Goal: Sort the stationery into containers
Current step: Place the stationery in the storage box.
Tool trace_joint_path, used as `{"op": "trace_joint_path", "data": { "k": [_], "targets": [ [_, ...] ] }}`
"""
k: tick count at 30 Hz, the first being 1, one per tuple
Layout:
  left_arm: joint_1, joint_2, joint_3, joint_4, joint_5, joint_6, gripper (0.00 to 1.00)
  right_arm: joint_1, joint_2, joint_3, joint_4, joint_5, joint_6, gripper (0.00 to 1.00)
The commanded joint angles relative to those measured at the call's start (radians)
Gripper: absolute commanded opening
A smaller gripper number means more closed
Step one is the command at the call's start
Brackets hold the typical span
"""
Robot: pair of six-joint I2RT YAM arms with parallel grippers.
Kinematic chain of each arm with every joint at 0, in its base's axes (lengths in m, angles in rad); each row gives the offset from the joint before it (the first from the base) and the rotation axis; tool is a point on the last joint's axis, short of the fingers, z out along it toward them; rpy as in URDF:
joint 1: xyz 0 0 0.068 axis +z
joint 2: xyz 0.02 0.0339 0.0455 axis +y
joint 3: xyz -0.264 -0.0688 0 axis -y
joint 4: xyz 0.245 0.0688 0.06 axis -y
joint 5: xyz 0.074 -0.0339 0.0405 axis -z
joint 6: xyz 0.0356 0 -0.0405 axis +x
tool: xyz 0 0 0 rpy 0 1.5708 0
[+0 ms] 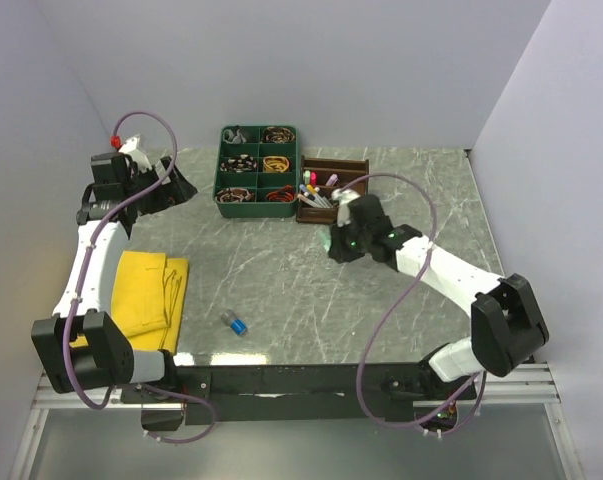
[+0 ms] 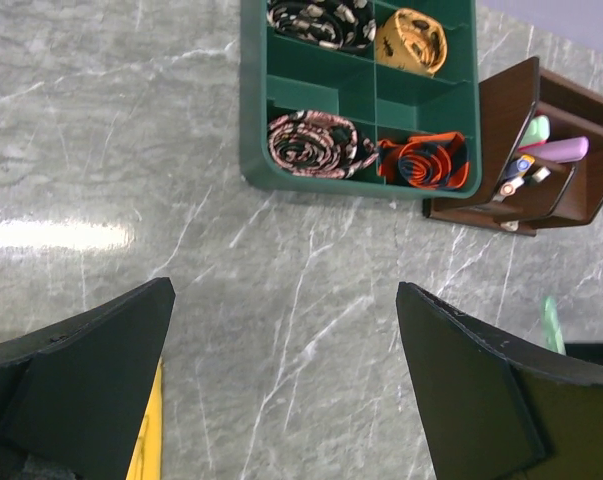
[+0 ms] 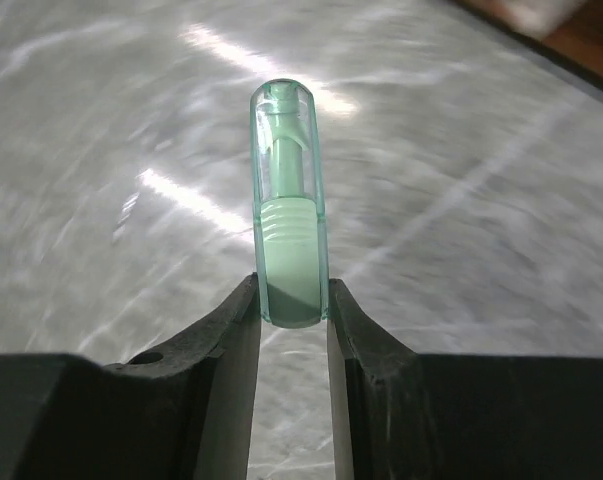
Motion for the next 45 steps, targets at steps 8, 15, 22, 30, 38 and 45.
{"op": "trace_joint_path", "data": {
  "k": [8,15,22,30,38,45],
  "targets": [
    [-0.007,0.042,0.069,0.027,0.001,-0.017,0.99,-0.217,0.112,0.092,-0.029,0.127,0.286,0.0],
    [-0.009,0.029,0.039,0.024,-0.01,-0.008,0.99,-0.254,0.218,0.18,0.002,0.153,0.307,0.0],
    [-0.009,0.023,0.021,0.024,-0.013,-0.005,0.99,-0.254,0.322,0.281,0.016,0.181,0.316,0.0],
    [-0.007,0.019,0.006,0.022,-0.027,0.005,0.99,-0.254,0.401,0.322,0.036,0.237,0.329,0.0],
    [0.001,0.005,-0.013,0.018,-0.033,0.009,0.99,-0.257,0.464,0.376,0.062,0.277,0.315,0.0],
    [0.005,0.014,-0.014,0.025,-0.03,0.005,0.99,-0.254,0.504,0.424,0.08,0.3,0.304,0.0]
  ]
}}
